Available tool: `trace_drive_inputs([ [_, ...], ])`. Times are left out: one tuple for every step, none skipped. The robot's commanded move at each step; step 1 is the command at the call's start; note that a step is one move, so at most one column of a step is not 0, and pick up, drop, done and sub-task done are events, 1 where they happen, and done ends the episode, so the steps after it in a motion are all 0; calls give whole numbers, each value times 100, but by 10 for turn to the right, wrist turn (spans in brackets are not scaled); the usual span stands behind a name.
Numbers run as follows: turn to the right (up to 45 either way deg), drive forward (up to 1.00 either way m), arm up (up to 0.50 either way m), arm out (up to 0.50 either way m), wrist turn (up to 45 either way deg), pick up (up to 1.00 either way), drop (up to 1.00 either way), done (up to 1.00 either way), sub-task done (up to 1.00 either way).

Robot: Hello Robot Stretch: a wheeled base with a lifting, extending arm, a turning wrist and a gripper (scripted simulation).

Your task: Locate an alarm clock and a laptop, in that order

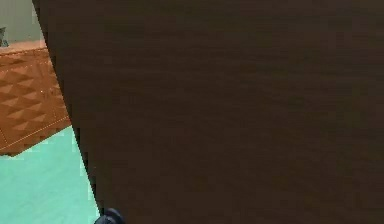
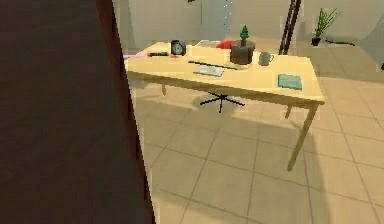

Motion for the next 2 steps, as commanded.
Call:
trace_drive_inputs([
  [-450, 0, 0, 0, 0, 0, 0, 0, 0],
  [-450, 0, 0, 0, 0, 0, 0, 0, 0],
])
